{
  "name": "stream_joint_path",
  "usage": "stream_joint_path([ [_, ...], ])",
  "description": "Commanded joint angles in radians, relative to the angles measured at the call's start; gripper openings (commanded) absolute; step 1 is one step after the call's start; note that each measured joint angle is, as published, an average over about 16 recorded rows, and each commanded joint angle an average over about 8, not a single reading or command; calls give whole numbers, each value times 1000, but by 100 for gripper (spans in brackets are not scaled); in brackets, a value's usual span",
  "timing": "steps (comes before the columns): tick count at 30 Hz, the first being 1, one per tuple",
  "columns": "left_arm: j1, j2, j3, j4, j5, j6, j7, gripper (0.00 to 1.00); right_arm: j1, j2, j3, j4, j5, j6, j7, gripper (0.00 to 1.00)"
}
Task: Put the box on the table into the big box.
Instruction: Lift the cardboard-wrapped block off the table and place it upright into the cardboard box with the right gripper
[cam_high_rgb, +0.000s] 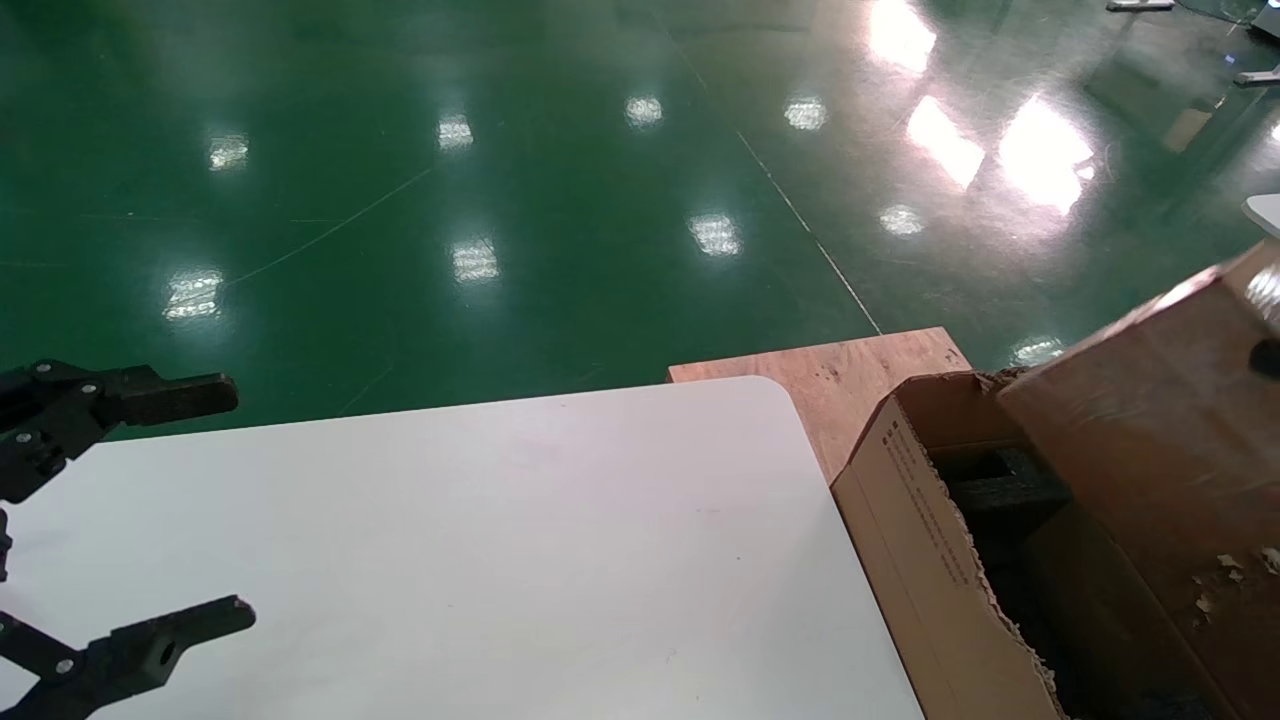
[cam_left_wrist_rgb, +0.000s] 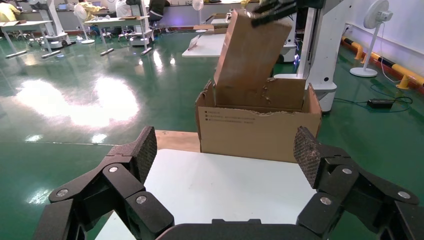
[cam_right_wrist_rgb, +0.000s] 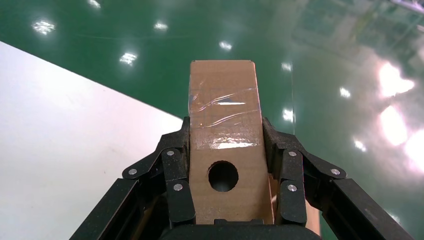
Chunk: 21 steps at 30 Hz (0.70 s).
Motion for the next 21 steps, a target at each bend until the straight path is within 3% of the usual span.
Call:
stream_joint_path([
  [1, 0, 0, 0, 0, 0, 0, 0, 100, 22, 21, -64, -1, 7, 34, -23, 0],
  [11, 0, 0, 0, 0, 0, 0, 0, 100, 134, 93, -322, -18, 27, 202, -82, 0],
  [21, 0, 0, 1, 0, 0, 0, 0, 100, 124, 156, -333, -51, -8, 257, -95, 0],
])
